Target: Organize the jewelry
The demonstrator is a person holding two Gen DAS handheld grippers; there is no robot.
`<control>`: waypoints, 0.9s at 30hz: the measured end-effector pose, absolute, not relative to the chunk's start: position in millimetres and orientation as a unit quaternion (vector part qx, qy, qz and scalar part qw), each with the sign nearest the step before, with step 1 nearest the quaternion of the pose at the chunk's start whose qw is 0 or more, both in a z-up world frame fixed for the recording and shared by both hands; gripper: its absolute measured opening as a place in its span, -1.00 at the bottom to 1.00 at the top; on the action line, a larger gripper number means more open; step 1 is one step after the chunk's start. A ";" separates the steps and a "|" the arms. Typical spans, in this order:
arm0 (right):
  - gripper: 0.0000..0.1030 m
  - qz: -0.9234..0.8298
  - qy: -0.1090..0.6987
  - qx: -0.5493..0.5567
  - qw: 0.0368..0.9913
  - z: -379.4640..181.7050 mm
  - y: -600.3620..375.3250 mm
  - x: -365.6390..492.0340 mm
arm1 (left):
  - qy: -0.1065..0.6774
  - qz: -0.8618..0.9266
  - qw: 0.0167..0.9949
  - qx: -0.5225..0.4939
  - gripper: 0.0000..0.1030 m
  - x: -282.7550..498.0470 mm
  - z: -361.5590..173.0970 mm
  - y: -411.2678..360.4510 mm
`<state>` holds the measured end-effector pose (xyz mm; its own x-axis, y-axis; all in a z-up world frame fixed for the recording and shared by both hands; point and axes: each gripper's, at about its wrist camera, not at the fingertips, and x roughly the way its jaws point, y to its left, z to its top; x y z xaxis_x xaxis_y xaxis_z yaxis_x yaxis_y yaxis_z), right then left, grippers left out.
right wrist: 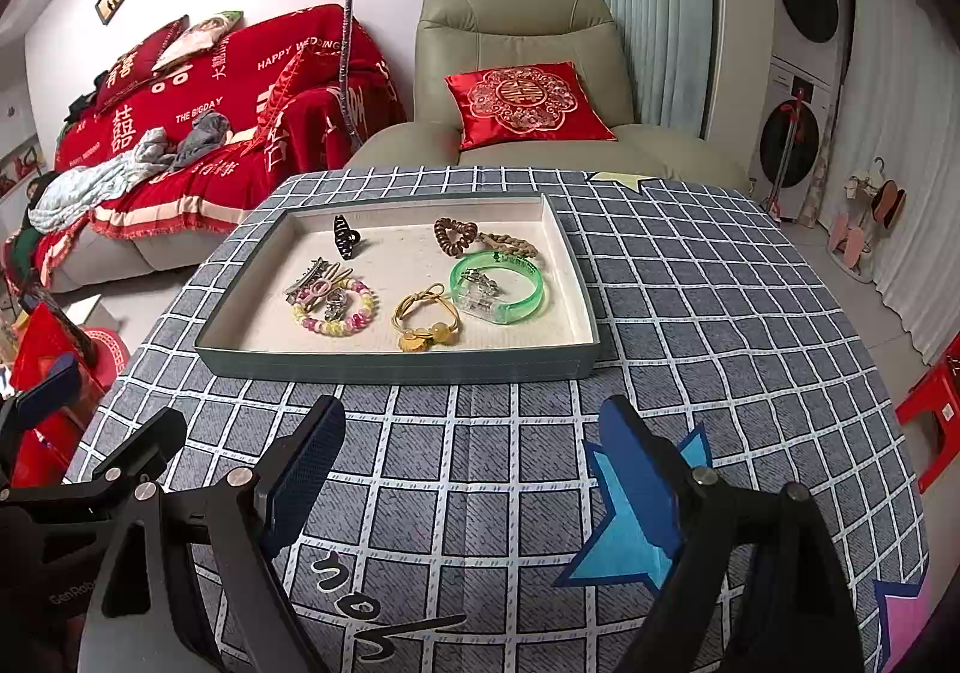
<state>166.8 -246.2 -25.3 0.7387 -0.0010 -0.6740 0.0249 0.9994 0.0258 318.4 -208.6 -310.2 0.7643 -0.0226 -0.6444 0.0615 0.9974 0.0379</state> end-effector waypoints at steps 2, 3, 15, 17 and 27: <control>0.72 -0.007 0.361 0.017 0.932 -25.2 -246.0 166.8 | 0.343 -0.023 0.939 0.028 1.00 318.3 -310.2 -208.5; 0.72 -0.007 0.361 0.017 0.932 -25.2 -246.1 166.8 | 0.343 -0.023 0.939 0.029 1.00 318.3 -310.2 -208.5; 0.72 -0.007 0.362 0.017 0.932 -25.2 -246.2 166.8 | 0.343 -0.020 0.939 0.030 1.00 317.1 -313.3 -209.3; 0.72 -0.007 0.361 0.017 0.932 -25.0 -246.2 166.7 | 0.344 -0.020 0.938 0.029 1.00 317.1 -313.8 -209.4; 0.72 -0.007 0.362 0.017 0.932 -25.7 -246.5 167.0 | 0.346 -0.017 0.938 0.031 1.00 316.5 -315.3 -207.8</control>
